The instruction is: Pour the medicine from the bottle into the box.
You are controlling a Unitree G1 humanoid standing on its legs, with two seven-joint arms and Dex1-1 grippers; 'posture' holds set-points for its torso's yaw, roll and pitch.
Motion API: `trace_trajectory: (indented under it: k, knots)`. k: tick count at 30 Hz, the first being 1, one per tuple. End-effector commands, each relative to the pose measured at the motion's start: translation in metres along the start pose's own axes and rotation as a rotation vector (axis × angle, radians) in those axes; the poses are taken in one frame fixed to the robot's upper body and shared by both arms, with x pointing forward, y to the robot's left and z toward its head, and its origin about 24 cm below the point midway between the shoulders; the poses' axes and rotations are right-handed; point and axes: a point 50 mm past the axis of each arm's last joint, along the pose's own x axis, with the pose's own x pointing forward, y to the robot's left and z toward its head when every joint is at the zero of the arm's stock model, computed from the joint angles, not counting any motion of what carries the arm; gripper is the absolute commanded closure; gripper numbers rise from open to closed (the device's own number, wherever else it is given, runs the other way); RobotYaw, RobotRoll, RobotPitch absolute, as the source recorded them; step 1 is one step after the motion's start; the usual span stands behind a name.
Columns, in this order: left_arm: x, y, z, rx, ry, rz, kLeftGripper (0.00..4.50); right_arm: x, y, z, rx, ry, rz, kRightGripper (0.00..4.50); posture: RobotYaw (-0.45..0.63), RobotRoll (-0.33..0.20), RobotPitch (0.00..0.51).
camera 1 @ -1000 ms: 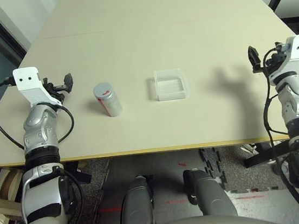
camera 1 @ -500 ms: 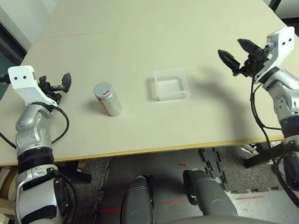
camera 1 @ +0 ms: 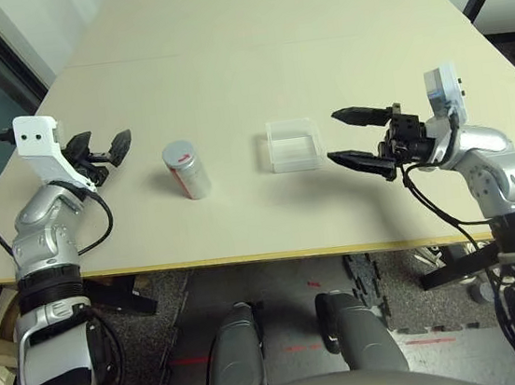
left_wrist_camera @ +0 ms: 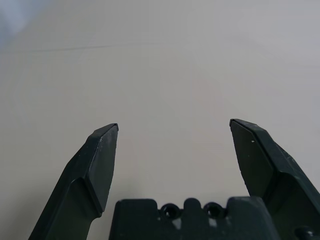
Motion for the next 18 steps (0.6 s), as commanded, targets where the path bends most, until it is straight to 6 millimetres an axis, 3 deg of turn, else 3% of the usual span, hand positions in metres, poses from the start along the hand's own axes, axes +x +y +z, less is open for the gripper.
trace_trajectory:
  k: [1,8,13,18]
  knots:
    - [-0.011,-0.006,0.001,-0.012,-0.023,-0.051,0.02,0.004,0.001,-0.005,-0.016,0.022,0.019,0.0,0.03,0.0,0.124]
    - [-0.044,-0.018,-0.006,-0.04,-0.046,-0.119,0.02,0.009,-0.005,-0.012,-0.025,0.034,0.024,0.0,0.06,0.0,0.129]
    - [-0.067,-0.033,-0.021,0.004,0.007,-0.189,0.02,0.012,-0.008,-0.016,-0.033,0.038,0.025,0.0,0.07,0.0,0.131]
    - [-0.076,-0.05,-0.035,0.016,0.016,-0.209,0.02,0.01,-0.01,-0.017,-0.04,0.043,0.024,0.0,0.08,0.0,0.132]
